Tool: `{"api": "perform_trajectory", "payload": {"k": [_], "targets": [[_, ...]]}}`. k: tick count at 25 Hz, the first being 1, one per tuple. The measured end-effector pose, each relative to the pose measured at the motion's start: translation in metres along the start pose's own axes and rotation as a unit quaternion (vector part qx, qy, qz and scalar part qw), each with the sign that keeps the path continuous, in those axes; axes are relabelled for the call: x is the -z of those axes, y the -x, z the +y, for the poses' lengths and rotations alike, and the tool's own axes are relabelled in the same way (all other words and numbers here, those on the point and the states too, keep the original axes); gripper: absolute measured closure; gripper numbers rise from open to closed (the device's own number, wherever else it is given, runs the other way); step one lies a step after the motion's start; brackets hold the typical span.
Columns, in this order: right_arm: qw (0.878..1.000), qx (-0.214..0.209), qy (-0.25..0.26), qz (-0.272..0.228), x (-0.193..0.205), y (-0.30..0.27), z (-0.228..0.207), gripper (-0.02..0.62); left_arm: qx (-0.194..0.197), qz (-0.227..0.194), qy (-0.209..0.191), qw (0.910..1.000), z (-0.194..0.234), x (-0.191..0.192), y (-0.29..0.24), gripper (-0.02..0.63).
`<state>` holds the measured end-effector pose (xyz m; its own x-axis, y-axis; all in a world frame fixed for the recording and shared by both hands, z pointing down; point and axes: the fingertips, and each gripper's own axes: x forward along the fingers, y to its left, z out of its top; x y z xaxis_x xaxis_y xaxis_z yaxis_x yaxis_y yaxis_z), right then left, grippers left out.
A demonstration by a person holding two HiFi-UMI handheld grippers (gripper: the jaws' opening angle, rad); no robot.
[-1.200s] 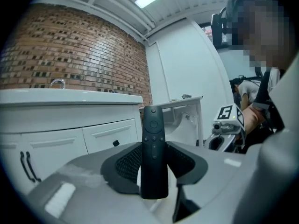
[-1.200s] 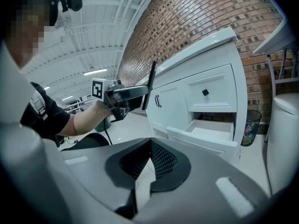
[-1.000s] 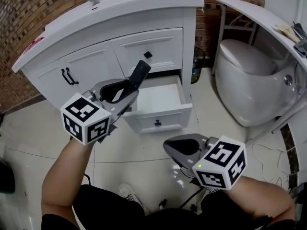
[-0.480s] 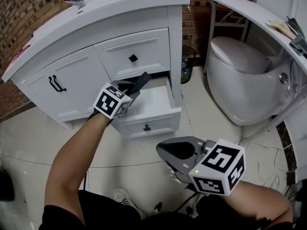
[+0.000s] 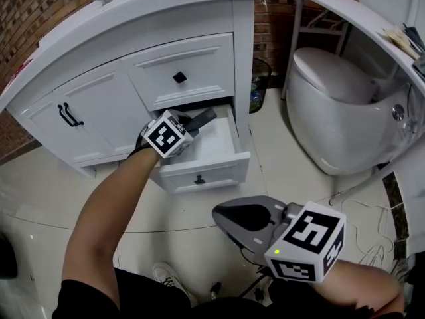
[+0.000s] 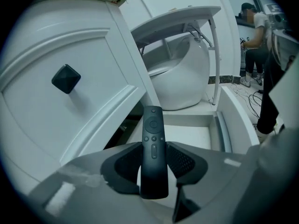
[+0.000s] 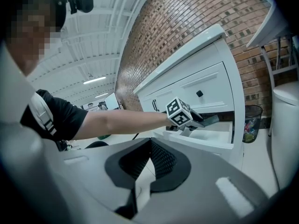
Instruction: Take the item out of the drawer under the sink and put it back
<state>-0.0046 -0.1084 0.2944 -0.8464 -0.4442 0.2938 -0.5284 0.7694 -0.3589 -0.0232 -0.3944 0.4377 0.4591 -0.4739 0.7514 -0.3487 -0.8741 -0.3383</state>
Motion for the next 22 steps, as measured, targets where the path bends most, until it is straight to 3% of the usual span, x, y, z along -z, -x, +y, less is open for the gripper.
{"api": "perform_trajectory", "payload": {"k": [7,13,22], "targets": [[1.000,-0.003,-0.011,0.006,0.003,-0.001,-0.004,0.592,0.023,0.016,-0.033,0.9991,-0.003,0.002,-0.025,0.439],[1.000,-0.005,-0.015,0.005,0.003,0.001,-0.005,0.592,0.063,0.044,-0.028,0.9966,-0.013,0.022,-0.052,0.437],[1.000,-0.002,-0.029,-0.003,0.002,0.010,-0.010,0.592,0.082,0.059,-0.025,0.9945,-0.025,0.032,-0.073,0.437]]}}
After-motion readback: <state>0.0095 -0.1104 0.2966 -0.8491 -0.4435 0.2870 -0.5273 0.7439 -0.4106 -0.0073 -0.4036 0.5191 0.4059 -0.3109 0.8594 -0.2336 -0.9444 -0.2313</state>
